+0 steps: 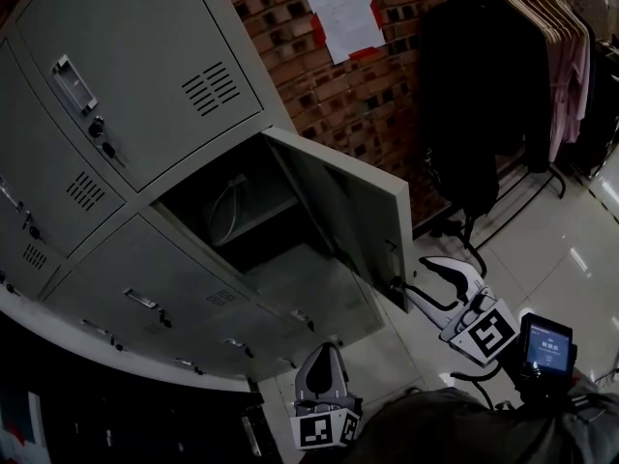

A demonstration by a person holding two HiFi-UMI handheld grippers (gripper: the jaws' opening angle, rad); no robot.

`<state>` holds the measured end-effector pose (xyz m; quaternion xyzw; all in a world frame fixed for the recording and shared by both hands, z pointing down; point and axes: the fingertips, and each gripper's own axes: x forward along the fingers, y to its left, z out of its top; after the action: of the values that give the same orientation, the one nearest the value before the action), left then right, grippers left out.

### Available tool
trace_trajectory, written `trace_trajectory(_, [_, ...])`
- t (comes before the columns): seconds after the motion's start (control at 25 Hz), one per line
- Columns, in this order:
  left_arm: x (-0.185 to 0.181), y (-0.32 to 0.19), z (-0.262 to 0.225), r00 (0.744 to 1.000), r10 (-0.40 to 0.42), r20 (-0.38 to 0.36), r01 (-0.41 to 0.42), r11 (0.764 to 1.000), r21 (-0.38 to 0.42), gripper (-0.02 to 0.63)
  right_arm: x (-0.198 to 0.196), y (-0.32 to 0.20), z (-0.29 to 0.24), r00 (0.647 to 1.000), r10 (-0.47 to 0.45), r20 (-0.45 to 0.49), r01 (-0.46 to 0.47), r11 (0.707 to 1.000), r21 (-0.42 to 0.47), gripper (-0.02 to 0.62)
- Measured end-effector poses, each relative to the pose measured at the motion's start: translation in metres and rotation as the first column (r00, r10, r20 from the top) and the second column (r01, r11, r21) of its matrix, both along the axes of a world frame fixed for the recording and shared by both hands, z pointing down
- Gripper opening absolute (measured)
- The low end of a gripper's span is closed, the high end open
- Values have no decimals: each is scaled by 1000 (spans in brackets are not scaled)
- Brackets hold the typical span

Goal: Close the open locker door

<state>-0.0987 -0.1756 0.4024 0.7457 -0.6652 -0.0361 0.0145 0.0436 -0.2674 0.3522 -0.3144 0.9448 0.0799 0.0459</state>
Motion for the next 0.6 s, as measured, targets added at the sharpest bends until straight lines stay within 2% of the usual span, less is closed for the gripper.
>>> trace_trajectory(0.12, [-3,0,0,1000,-8,0,8,1000,-5,2,-6,-2,-1,999,-34,-5,35,999,9,181])
trace_trajectory(0.24, [-7,1,2,1000,-16,2,16,1000,-6,2,-11,-3,-2,999,-50,1,50,999,13,127])
trace_trajectory(0.6, [-6,5,2,999,-32,-1,32,999,-8,2,-21,7,-3,994,-112,17,112,994,12,132])
